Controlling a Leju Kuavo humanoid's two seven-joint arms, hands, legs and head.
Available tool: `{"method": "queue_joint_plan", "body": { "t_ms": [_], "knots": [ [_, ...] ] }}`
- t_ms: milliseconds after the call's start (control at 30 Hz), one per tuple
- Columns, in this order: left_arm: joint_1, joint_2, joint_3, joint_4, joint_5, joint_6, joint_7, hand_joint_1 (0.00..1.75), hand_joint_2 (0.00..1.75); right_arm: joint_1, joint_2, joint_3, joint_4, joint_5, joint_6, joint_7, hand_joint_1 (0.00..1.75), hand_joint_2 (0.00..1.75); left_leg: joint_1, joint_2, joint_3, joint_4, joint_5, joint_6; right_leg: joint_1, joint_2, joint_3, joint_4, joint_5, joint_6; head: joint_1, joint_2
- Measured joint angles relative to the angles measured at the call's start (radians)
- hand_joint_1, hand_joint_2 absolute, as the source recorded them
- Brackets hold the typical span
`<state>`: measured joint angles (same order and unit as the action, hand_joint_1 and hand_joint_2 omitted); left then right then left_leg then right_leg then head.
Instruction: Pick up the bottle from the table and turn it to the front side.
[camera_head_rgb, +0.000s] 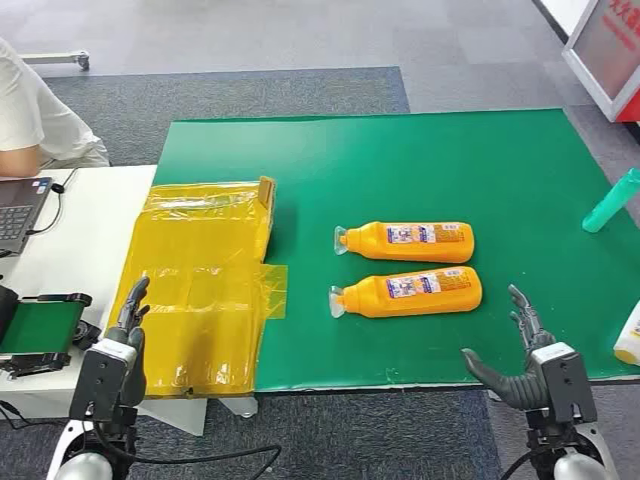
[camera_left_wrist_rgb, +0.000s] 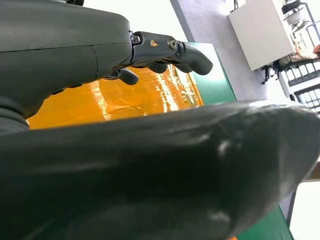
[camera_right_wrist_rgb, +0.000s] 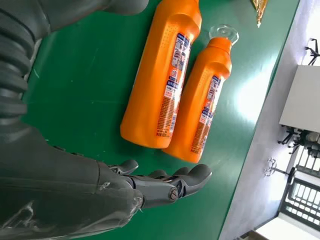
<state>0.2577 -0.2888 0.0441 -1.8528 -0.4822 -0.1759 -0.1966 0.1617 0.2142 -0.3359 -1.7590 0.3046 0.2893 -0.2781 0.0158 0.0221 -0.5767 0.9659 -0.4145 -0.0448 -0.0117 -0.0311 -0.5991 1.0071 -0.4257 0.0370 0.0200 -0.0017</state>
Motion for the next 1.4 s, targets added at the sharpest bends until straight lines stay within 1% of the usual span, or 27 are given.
{"method": "queue_joint_plan", "body": {
  "t_ms": [833, 1167, 1233, 1333, 1400],
  "knots": [
    [0.001, 0.000, 0.004, -0.002, 0.000, -0.004, 0.000, 0.00, 0.00, -0.004, 0.003, 0.006, 0.001, 0.008, -0.003, 0.001, 0.00, 1.75, 0.000, 0.000, 0.000, 0.000, 0.000, 0.000, 0.000, 0.000, 0.000, 0.000, 0.000, 0.000, 0.000, 0.000],
    [0.007, -0.004, 0.018, -0.006, -0.005, -0.041, -0.001, 0.00, 0.00, -0.003, 0.004, 0.015, 0.012, 0.028, -0.021, -0.004, 0.00, 1.75, 0.000, 0.000, 0.000, 0.000, 0.000, 0.000, 0.000, 0.000, 0.000, 0.000, 0.000, 0.000, 0.000, 0.000],
    [0.015, -0.005, 0.024, -0.010, 0.005, -0.044, -0.001, 0.00, 0.00, -0.005, 0.009, 0.022, 0.013, 0.066, -0.036, 0.004, 0.00, 1.75, 0.000, 0.000, -0.001, 0.000, 0.000, 0.000, 0.000, 0.000, 0.000, 0.000, 0.000, 0.000, 0.000, 0.000],
    [0.031, -0.010, 0.055, -0.032, 0.038, -0.072, 0.000, 0.00, 0.00, -0.027, 0.014, 0.077, 0.020, 0.220, -0.116, 0.064, 0.00, 1.75, 0.000, 0.001, -0.001, 0.000, 0.000, 0.000, 0.000, 0.001, -0.001, 0.000, 0.000, 0.000, 0.000, 0.000],
    [0.038, -0.016, 0.082, -0.046, 0.044, -0.101, 0.000, 0.00, 0.87, -0.043, 0.014, 0.130, 0.024, 0.316, -0.168, 0.110, 0.00, 1.75, 0.000, 0.001, -0.001, 0.000, 0.001, 0.000, 0.000, 0.001, -0.001, 0.000, 0.000, 0.000, 0.000, 0.000]
  ]
}}
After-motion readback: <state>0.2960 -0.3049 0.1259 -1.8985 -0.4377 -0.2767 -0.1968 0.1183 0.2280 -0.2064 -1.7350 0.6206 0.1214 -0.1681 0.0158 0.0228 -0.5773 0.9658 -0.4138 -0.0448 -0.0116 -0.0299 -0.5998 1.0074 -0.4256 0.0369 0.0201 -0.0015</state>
